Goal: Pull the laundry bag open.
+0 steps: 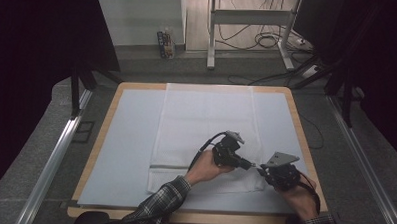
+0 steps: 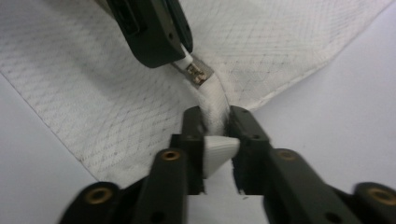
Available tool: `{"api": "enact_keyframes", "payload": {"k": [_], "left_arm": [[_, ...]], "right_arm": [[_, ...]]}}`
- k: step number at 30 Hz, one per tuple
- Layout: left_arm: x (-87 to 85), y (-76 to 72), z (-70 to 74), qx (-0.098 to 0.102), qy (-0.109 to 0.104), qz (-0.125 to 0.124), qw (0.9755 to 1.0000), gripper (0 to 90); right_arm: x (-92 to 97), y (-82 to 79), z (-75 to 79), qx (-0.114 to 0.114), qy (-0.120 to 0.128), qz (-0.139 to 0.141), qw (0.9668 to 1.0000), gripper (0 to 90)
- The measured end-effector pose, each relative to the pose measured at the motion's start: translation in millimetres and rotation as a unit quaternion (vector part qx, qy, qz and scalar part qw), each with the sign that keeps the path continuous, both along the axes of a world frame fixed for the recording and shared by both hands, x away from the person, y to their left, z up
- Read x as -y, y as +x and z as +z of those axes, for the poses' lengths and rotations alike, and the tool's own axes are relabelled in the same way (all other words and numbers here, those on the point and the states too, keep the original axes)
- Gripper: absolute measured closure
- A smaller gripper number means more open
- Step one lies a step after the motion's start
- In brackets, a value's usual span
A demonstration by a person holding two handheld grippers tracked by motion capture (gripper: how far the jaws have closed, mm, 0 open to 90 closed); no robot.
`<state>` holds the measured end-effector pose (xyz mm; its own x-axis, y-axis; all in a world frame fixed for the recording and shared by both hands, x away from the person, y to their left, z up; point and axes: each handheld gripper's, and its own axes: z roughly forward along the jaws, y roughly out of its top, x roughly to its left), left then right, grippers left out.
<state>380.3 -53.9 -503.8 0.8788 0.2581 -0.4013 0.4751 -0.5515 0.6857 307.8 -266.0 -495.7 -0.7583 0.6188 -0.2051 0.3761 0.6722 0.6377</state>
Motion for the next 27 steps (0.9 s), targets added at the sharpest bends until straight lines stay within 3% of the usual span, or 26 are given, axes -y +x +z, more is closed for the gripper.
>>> {"api": "enact_keyframes", "payload": {"k": [1,2,4,6,9,11,13,18,25,27], "left_arm": [[0.0,0.0,0.0,0.0,0.0,0.0,1.0,86.9],[-0.6,-0.6,1.0,0.003,-0.001,0.0,1.0,86.9],[-1.2,-1.3,1.8,0.007,-0.002,-0.002,1.0,86.9],[-1.5,-1.7,2.1,0.006,-0.003,-0.003,1.0,86.9],[-1.7,-0.8,2.3,0.0,-0.005,-0.009,0.9999,86.9],[-1.2,-0.3,2.1,-0.002,-0.005,-0.012,0.9999,86.9],[-1.7,0.9,2.0,-0.003,-0.002,-0.014,0.9999,86.9],[-1.4,-1.2,2.3,0.0,-0.005,-0.005,1.0,86.9],[-4.0,-2.4,4.2,-0.003,-0.001,-0.002,1.0,87.2],[-5.2,-3.4,5.1,0.008,0.008,-0.002,0.9999,87.2]], "right_arm": [[0.0,0.0,0.0,0.0,0.0,0.0,1.0,72.4],[1.5,0.4,1.7,0.006,0.007,-0.002,1.0,64.0],[2.1,2.2,2.2,0.005,0.015,-0.002,0.9999,56.1],[1.1,3.9,1.5,0.005,0.016,0.004,0.9998,52.5],[-3.9,6.6,-0.2,0.017,0.0,0.032,0.9993,51.8],[-8.3,8.6,-1.7,0.026,-0.014,0.046,0.9985,54.5],[-11.7,9.6,-2.6,0.033,-0.026,0.052,0.9978,63.1],[-13.6,11.0,-4.8,0.02,-0.03,0.06,0.9976,81.3],[-12.6,10.6,-3.3,0.005,-0.02,0.052,0.9984,84.3],[-12.8,10.0,-3.3,0.005,-0.022,0.052,0.9984,84.4]]}}
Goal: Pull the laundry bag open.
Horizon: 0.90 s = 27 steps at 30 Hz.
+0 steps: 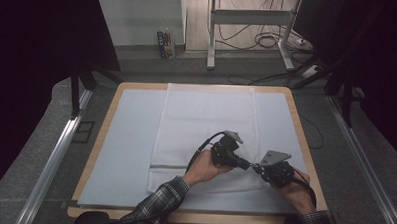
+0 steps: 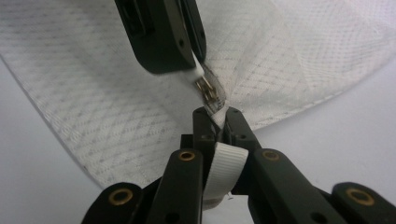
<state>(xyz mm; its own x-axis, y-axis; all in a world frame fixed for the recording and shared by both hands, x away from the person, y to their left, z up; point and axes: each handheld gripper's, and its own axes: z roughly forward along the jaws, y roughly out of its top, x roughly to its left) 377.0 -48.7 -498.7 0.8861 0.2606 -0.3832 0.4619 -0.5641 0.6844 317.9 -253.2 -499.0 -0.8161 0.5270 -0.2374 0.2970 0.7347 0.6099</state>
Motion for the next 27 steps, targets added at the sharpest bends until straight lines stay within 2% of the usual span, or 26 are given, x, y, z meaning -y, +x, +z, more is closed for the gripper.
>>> {"api": "enact_keyframes", "payload": {"k": [2,3,6,12,18,20,25,27], "left_arm": [[-3.3,0.4,0.0,0.002,0.005,0.003,1.0,87.3],[-5.0,0.6,-0.5,-0.004,0.0,0.007,1.0,87.3],[-7.7,0.8,-0.8,-0.006,-0.003,0.004,1.0,87.2],[-8.4,-1.1,-2.2,0.0,0.004,0.005,1.0,87.2],[-16.3,-0.7,-2.9,0.005,0.017,0.007,0.9998,87.2],[-18.0,-1.1,-3.2,0.003,0.014,0.007,0.9999,87.2],[-20.0,-2.4,-3.8,0.006,0.023,0.01,0.9997,87.2],[-23.7,-2.3,-4.3,0.003,0.02,0.015,0.9997,87.2]], "right_arm": [[1.6,-0.2,-0.5,0.001,-0.002,-0.006,1.0,84.6],[3.2,-0.4,-0.3,-0.002,0.003,-0.01,0.9999,84.6],[4.6,-1.3,1.1,-0.004,0.01,-0.01,0.9999,84.6],[3.1,-1.3,-0.1,-0.006,0.005,-0.009,0.9999,84.6],[4.1,-1.1,-0.5,-0.009,0.005,-0.013,0.9999,84.6],[3.6,-1.1,-0.5,-0.01,0.005,-0.012,0.9999,84.6],[2.6,-1.5,-1.0,-0.013,0.006,-0.012,0.9998,84.6],[4.1,-0.8,-1.2,-0.017,0.007,-0.015,0.9997,84.5]]}}
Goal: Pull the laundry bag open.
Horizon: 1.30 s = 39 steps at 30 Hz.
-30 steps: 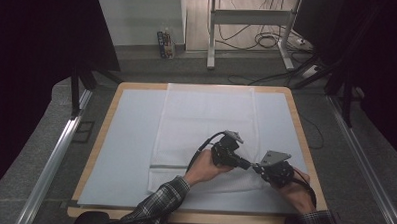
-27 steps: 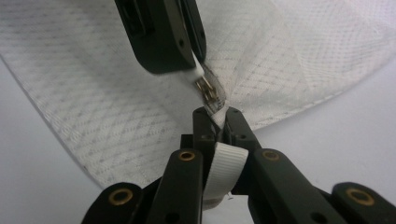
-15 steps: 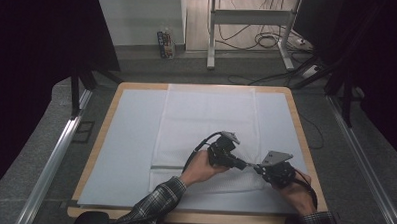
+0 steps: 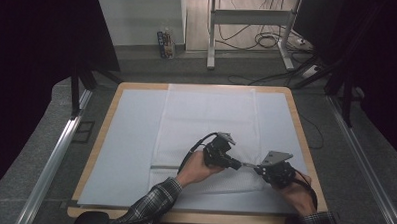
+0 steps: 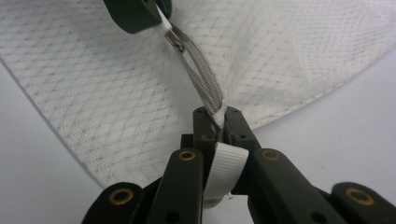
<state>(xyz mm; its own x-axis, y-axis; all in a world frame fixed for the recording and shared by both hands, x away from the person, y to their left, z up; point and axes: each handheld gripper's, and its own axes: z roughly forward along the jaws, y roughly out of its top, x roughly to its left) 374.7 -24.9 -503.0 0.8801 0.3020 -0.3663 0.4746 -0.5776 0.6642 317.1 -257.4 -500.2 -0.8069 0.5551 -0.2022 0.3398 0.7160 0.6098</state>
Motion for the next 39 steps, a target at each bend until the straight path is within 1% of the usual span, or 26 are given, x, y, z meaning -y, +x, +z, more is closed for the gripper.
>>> {"api": "enact_keyframes", "payload": {"k": [1,4,8,10,11,13,16,18,22,24,26,32,34,39], "left_arm": [[-2.5,0.7,-0.3,0.001,0.001,-0.002,1.0,87.1],[-6.2,0.4,-0.9,0.0,0.0,0.006,1.0,87.1],[-15.9,1.1,-2.5,-0.003,0.001,0.016,0.9999,87.2],[-18.2,0.7,-2.8,-0.003,0.002,0.016,0.9999,87.1],[-19.0,0.2,-2.5,0.0,0.006,0.017,0.9998,87.1],[-20.5,-0.5,-2.3,-0.003,0.001,0.018,0.9998,87.1],[-21.3,-1.2,-2.0,0.001,0.005,0.019,0.9998,87.1],[-24.9,-1.5,-2.2,0.0,0.008,0.022,0.9997,87.1],[-30.0,-1.3,-3.2,-0.002,0.005,0.026,0.9996,87.1],[-35.0,-2.0,-3.6,-0.002,0.009,0.031,0.9995,87.1],[-39.3,-1.9,-3.9,-0.008,0.002,0.034,0.9994,87.1],[-45.8,-4.5,-4.6,-0.005,0.006,0.041,0.9991,87.1],[-48.6,-4.6,-5.2,-0.007,0.003,0.042,0.9991,87.1],[-54.4,-6.3,-4.8,-0.004,0.005,0.046,0.9989,87.1]], "right_arm": [[0.9,0.1,0.3,0.0,0.002,0.0,1.0,84.6],[1.7,0.0,0.6,-0.001,0.006,-0.003,1.0,84.5],[1.6,0.2,0.1,-0.003,0.007,-0.004,1.0,84.5],[1.5,0.2,0.1,-0.003,0.004,-0.005,1.0,84.5],[1.6,0.4,-0.1,-0.003,0.006,-0.004,1.0,84.5],[1.6,0.4,-0.2,-0.004,0.005,-0.004,1.0,84.5],[1.6,0.3,0.1,-0.004,0.007,-0.003,1.0,84.5],[2.2,0.4,-0.3,-0.004,0.007,-0.006,1.0,84.5],[2.7,0.2,-0.1,-0.005,0.008,-0.007,0.9999,84.5],[2.6,0.2,-0.3,-0.004,0.007,-0.007,0.9999,84.5],[3.0,0.3,-0.2,-0.005,0.008,-0.007,0.9999,84.4],[2.8,0.3,-0.3,-0.004,0.007,-0.007,0.9999,84.4],[2.9,0.5,-0.6,-0.006,0.008,-0.007,0.9999,84.4],[3.0,0.5,-0.5,-0.006,0.009,-0.008,0.9999,84.4]]}}
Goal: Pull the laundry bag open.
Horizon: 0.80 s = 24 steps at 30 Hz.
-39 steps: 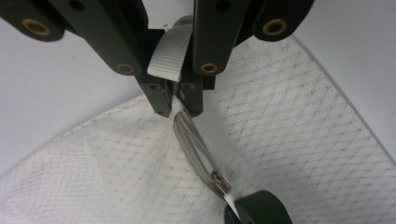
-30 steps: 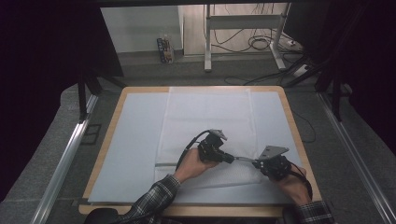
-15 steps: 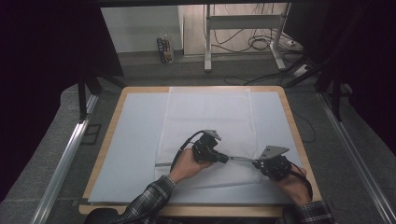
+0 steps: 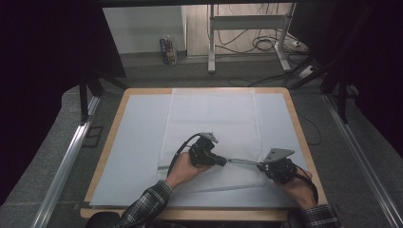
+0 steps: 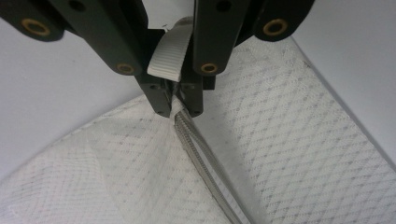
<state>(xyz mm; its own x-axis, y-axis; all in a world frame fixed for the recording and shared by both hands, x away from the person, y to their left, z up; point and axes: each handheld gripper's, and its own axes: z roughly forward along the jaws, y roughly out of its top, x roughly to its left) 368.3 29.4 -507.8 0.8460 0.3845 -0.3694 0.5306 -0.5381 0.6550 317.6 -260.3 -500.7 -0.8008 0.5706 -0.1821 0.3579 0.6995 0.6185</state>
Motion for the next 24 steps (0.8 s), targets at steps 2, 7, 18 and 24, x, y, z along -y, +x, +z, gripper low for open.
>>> {"api": "enact_keyframes", "payload": {"k": [2,7,18,24], "left_arm": [[-3.0,-0.3,-0.1,-0.002,-0.002,0.003,1.0,87.1],[-9.6,-1.7,0.2,0.002,-0.003,0.008,1.0,87.1],[-22.2,-5.9,1.5,0.006,-0.005,0.019,0.9998,87.1],[-30.4,-8.1,0.0,0.003,-0.006,0.026,0.9996,87.2]], "right_arm": [[0.2,0.0,0.3,0.001,0.001,0.0,1.0,84.4],[0.3,-0.2,0.4,0.001,0.003,0.0,1.0,84.4],[0.1,-1.0,0.7,0.0,0.004,-0.001,1.0,84.4],[0.4,-1.0,0.2,-0.002,0.003,-0.001,1.0,84.4]]}}
